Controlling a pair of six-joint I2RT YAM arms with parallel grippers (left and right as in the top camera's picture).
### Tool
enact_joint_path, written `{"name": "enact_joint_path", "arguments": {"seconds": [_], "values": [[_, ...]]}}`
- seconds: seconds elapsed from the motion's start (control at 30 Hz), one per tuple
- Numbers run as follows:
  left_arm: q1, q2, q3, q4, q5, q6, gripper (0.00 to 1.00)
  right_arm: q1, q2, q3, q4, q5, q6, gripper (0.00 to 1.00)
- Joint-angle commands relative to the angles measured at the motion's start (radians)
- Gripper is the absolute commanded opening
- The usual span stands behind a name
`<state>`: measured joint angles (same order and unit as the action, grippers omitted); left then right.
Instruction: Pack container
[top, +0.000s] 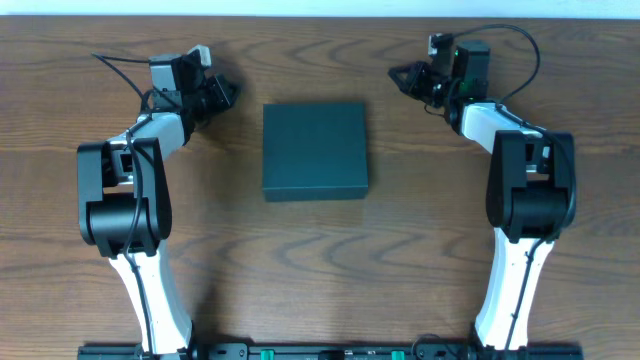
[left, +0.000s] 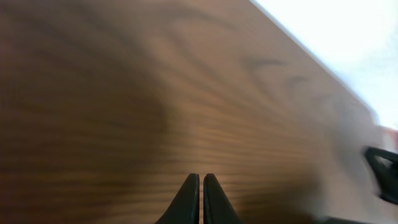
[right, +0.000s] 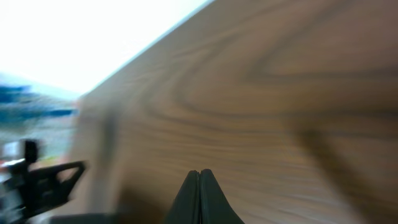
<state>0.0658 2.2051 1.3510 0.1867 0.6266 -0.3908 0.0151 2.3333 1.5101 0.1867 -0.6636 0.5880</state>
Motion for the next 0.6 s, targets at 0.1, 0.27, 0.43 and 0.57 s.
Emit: {"name": "enact_joint_path", "arguments": {"seconds": [0.1,0.27,0.43,0.57], "values": [[0.002,-0.165,0.010,-0.216,-0.298,0.179,0.06,0.006,-0.121,0.007,-0.217,0.217,-0.247,0.01],[-0.010,-0.378,0.009,-0.402,-0.298,0.228,0.06,0.029,-0.308,0.007,-0.423,0.257,-0.294,0.02],[-0.057,-0.573,-0.019,-0.522,-0.406,0.235,0.06,0.084,-0.484,0.006,-0.588,0.391,-0.299,0.02],[-0.112,-0.758,-0.124,-0.542,-0.431,0.225,0.06,0.173,-0.623,0.006,-0.739,0.558,-0.331,0.02]]}}
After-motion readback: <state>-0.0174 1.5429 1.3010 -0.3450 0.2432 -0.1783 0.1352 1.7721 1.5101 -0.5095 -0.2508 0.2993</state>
